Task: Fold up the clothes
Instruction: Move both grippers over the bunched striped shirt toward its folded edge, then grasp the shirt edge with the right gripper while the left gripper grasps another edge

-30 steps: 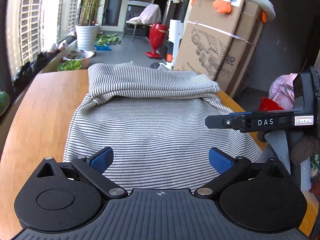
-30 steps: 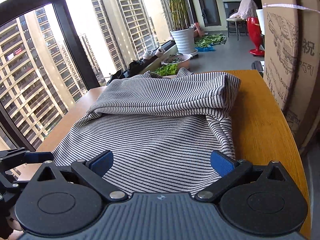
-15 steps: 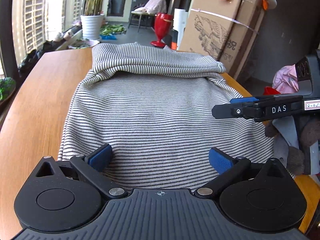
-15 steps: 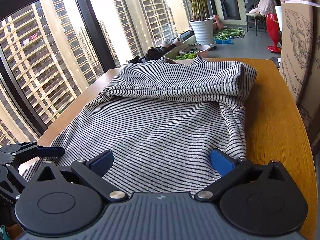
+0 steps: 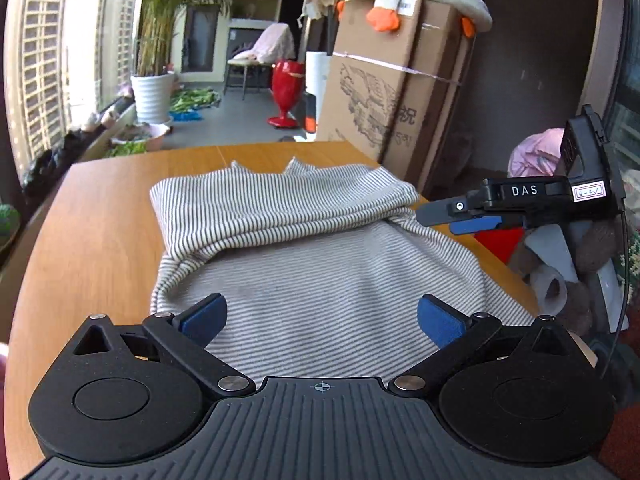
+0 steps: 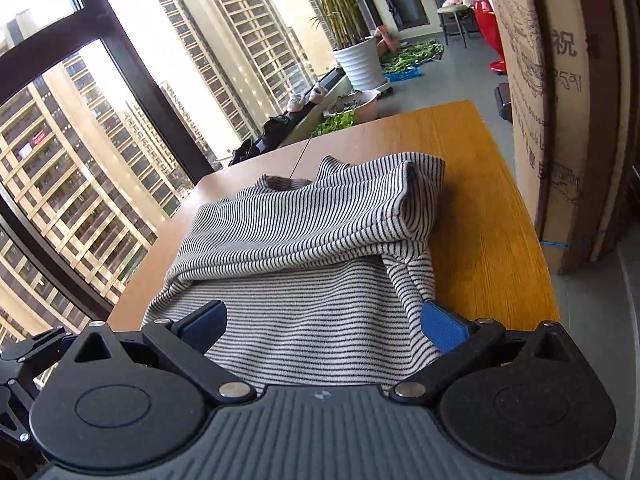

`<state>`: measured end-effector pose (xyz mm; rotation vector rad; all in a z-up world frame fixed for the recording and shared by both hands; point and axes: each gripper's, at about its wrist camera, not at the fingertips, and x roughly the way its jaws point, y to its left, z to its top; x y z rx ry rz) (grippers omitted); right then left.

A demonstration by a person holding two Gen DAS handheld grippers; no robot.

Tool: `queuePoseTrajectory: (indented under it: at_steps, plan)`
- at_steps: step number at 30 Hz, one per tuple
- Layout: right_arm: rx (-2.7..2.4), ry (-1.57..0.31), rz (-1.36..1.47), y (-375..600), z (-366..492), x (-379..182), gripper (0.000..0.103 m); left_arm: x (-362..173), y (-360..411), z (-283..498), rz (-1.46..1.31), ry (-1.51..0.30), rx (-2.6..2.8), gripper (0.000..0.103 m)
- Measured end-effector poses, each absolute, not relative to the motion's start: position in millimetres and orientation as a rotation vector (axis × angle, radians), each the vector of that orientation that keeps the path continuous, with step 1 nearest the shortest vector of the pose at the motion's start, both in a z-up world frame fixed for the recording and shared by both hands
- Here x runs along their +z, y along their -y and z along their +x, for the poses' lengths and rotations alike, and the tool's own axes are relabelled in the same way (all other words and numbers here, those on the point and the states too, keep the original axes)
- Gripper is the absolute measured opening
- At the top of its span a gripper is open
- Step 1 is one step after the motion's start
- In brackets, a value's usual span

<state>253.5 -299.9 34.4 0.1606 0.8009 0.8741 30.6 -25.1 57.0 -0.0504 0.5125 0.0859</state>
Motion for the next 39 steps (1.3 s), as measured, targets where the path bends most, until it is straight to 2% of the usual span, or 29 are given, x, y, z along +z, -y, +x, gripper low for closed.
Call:
queuePoseTrajectory:
  at_steps: [1,3,5,6,9,13,15,16,17,19,20,22,23,24,26,31,32,33,34,35,36,37,39]
  plan:
    - [0.833,-0.794,0.17,309,256,37,0.101,60,25,34,-0.023,-0.486,0.099,0.103]
    - [0.768,-0.788,0.189,327,257,43,0.076,63,28,44,0.042,-0.444,0.113,0.1]
    - [0.772,-0.834,0.208,289,285,25,0.072,54,39,63,0.147,-0.441,0.084,0.086]
    - [0.778,-0.861,0.217,263,305,14,0.058,50,45,73,0.2,-0.44,0.07,0.078]
    - [0.757,-0.835,0.127,247,308,17,0.027,38,62,104,0.329,-0.439,0.03,0.08]
    - [0.84,-0.687,0.037,232,288,51,0.01,26,74,145,0.352,-0.443,0.008,0.08]
    - [0.914,-0.648,-0.01,217,279,72,0.01,22,73,164,0.327,-0.435,0.021,0.076]
    - [0.949,-0.625,-0.025,211,275,80,0.009,22,67,171,0.305,-0.422,0.036,0.057]
    - [0.976,-0.583,-0.056,204,271,90,0.009,23,59,174,0.279,-0.411,0.052,0.048]
    - [1.015,-0.464,-0.081,191,262,109,0.01,27,32,171,0.2,-0.396,0.098,0.019]
    - [1.031,-0.407,-0.078,185,259,118,0.01,30,15,166,0.163,-0.387,0.137,0.014]
    - [1.021,-0.319,-0.07,176,260,125,0.018,37,-19,144,0.117,-0.361,0.257,0.006]
    - [1.017,-0.259,-0.048,176,251,127,0.028,42,-36,127,0.091,-0.347,0.318,0.006]
    - [1.016,-0.22,-0.041,172,239,125,0.033,48,-59,106,0.053,-0.33,0.386,0.006]
    - [1.049,-0.243,-0.059,156,222,109,0.034,60,-101,64,-0.02,-0.297,0.513,0.006]
    - [1.11,-0.384,-0.23,79,180,68,0.039,63,-149,-6,-0.14,-0.27,0.625,0.005]
    - [1.094,-0.406,-0.207,78,177,68,0.047,61,-149,-10,-0.158,-0.276,0.601,0.005]
    - [1.054,-0.423,-0.179,80,179,68,0.066,58,-147,-14,-0.173,-0.283,0.573,0.006]
    - [0.997,-0.422,-0.168,80,181,68,0.075,55,-142,-14,-0.18,-0.293,0.531,0.008]
    - [0.956,-0.41,-0.179,78,182,67,0.09,51,-136,-10,-0.185,-0.305,0.48,0.008]
    - [0.95,-0.417,-0.206,75,187,62,0.094,47,-130,-6,-0.191,-0.316,0.429,0.016]
    - [0.96,-0.443,-0.239,69,196,54,0.094,43,-123,2,-0.203,-0.331,0.369,0.031]
    - [0.96,-0.487,-0.315,53,216,38,0.094,36,-106,26,-0.248,-0.37,0.225,0.045]
